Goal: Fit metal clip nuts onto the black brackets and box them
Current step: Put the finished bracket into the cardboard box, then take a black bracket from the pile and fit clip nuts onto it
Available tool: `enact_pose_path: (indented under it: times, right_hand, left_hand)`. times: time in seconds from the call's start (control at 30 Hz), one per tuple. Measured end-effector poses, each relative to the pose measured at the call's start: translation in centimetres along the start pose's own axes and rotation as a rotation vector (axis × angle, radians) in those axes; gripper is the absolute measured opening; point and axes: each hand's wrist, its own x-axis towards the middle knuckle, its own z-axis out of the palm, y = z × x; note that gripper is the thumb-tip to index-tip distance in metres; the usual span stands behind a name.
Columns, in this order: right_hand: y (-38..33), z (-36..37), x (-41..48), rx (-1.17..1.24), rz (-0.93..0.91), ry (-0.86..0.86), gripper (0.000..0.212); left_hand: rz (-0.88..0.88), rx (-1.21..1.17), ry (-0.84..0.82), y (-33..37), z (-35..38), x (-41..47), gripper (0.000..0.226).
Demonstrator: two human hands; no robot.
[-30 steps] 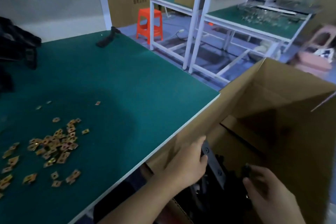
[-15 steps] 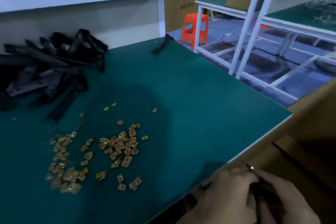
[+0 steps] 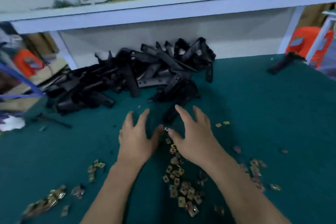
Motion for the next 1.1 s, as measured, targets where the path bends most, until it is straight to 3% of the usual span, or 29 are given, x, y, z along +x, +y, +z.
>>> enact_pose_path:
  times: [0.1,0.23,0.37,0.47,0.53,0.6,0.7,0.83,0.97,1.1]
  right_hand:
    - [-0.9,3.6,3.8,-0.114,-0.002,-0.104,0.063]
    - [-0.6,5.2,5.2,-0.182,-0.083,0.106,0.04]
    - [-0.1,4.8,5.5,0.013,-0.145,0.229,0.019]
    - [-0.2,4.5,5.4,-0.055,-0.155,0.319,0.036]
    - [-0.1,4.3,5.4,-0.23,-0.068,0.221,0.052]
    - [0.1,4.5,5.4,-0.316,-0.023,0.108,0.052]
    - [0.2,4.4,5.6,-0.229,-0.076,0.148,0.039]
    - [0.4,4.4,5.9,-0.085,-0.142,0.221,0.02]
    - [0.1,4.5,5.8,0.008,-0.166,0.255,0.016]
    - [-0.9,4.4,5.4,0.096,-0.201,0.297,0.012]
  left_hand:
    - [0.044,0.189,-0.054,-1.5,1.3,1.2,0.064]
    - [0.13,0.111,-0.003,-1.3,1.9,2.0,0.039]
    - [0.212,-0.003,0.04,-1.1,2.1,2.0,0.029]
    - [0.236,-0.058,0.056,-1.2,2.3,1.9,0.037]
    - [0.225,-0.079,0.043,-1.2,2.3,1.9,0.051]
    - [0.235,-0.027,0.013,-1.3,2.5,1.9,0.056]
    - [0.307,0.027,0.021,-1.3,2.8,1.9,0.046]
    - [0.304,-0.157,0.061,-1.3,2.3,2.0,0.032]
    - [0.34,-0.362,0.073,-1.4,2.0,2.3,0.021]
    - [0.21,-0.697,0.119,-1.5,1.6,2.3,0.02]
